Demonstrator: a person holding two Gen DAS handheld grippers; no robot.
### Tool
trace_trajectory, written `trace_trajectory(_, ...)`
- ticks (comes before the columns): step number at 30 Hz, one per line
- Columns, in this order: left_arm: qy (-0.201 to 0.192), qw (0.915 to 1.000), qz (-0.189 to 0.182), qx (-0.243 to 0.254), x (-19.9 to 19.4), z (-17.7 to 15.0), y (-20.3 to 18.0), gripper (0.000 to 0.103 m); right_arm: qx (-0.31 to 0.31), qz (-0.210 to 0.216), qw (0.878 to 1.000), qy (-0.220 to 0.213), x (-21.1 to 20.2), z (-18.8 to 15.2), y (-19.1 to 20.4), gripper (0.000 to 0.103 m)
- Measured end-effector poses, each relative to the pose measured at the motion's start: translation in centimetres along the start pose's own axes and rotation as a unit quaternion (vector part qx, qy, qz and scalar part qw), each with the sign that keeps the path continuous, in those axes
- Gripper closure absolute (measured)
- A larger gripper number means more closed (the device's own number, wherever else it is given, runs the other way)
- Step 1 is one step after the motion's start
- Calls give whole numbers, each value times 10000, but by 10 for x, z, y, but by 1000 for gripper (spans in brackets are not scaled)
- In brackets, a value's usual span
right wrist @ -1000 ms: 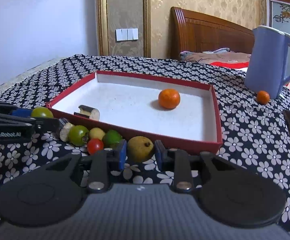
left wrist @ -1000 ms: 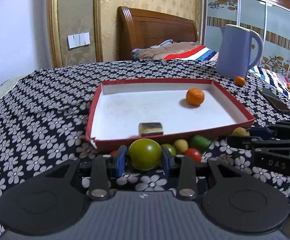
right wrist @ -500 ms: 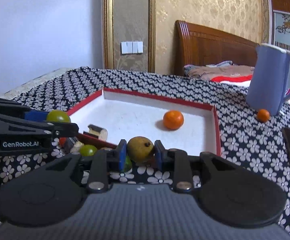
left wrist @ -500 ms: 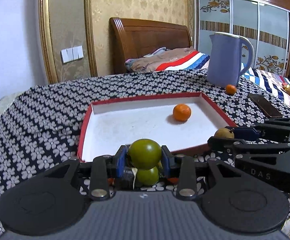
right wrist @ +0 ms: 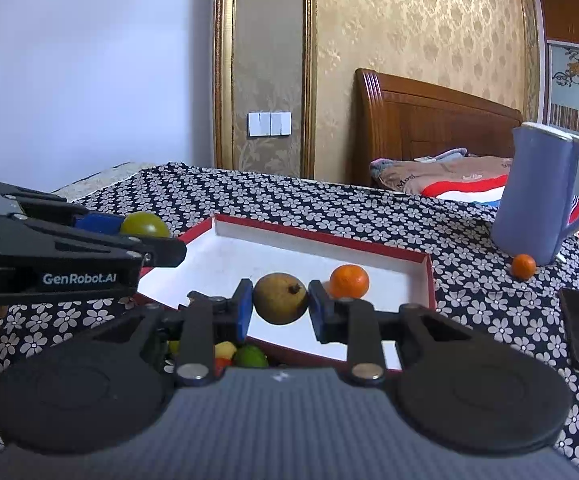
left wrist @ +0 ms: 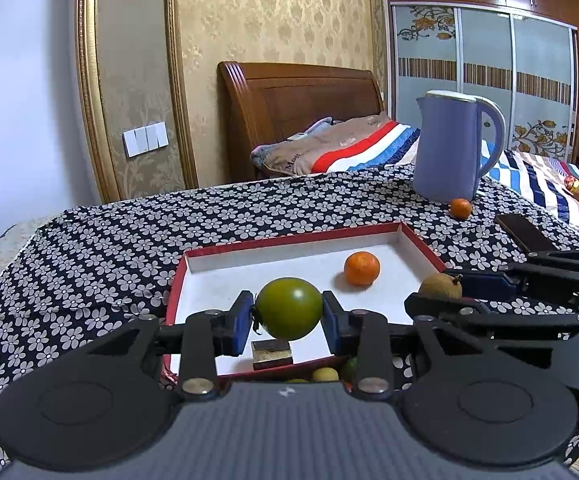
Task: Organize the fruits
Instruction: 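Carry the green tomato with left tool while right tool carries the pear over the tray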
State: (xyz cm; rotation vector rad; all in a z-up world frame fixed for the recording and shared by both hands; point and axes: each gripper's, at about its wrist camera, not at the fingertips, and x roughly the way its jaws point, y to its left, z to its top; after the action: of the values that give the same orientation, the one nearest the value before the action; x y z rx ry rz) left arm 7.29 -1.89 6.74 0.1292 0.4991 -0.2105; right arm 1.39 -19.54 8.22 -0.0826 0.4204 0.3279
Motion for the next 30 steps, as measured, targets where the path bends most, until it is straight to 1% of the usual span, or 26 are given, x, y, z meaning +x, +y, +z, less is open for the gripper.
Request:
trace_trajectory(9, 202, 9997, 122, -66, 23, 2, 3, 67, -77, -18, 10000, 1, 7, 5, -1, 75)
trace_trajectory(14, 240, 9992, 299, -71, 34, 6, 4, 68, -76, -57, 10000, 21, 13, 9, -3, 75)
trace_trajectory(17, 311, 9989, 323, -137, 41, 9, 7, 68, -106, -57, 9999, 16, 14, 11, -2, 75)
trace_trajectory(26, 388, 9981, 486, -32, 57, 18, 4, 68, -91, -53, 9999, 40, 24, 22, -9, 75)
trace_trajectory(30, 481, 9974, 544, -31, 68, 22, 5, 68, -138, -99, 9998, 46, 31, 28, -10, 75)
